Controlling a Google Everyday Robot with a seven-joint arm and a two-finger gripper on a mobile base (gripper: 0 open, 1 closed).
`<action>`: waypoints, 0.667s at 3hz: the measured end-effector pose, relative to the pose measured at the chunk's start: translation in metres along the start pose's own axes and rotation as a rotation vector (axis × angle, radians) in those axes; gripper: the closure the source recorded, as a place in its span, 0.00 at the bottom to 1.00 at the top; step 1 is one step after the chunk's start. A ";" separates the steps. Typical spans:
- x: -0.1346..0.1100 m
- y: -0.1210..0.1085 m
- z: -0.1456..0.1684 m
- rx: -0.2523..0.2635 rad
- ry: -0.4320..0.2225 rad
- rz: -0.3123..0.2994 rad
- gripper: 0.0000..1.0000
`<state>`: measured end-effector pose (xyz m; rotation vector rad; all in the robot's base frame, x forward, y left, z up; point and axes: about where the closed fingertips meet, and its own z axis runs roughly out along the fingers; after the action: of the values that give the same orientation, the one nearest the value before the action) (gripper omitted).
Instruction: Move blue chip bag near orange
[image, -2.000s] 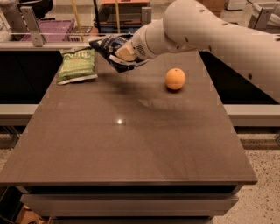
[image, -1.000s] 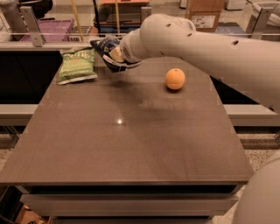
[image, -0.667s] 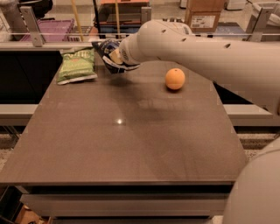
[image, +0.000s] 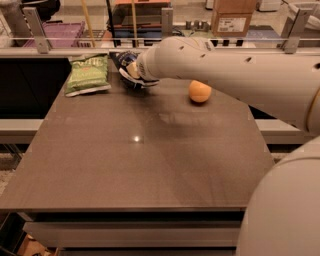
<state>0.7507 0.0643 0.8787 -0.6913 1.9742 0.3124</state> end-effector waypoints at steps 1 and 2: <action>-0.002 0.001 -0.002 -0.001 -0.003 -0.001 0.83; -0.004 0.002 -0.002 -0.002 -0.005 -0.002 0.59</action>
Offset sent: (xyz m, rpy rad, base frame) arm -0.0008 0.0006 0.0021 0.0016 -0.0021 0.0011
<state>0.7491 0.0658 0.8828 -0.6929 1.9683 0.3149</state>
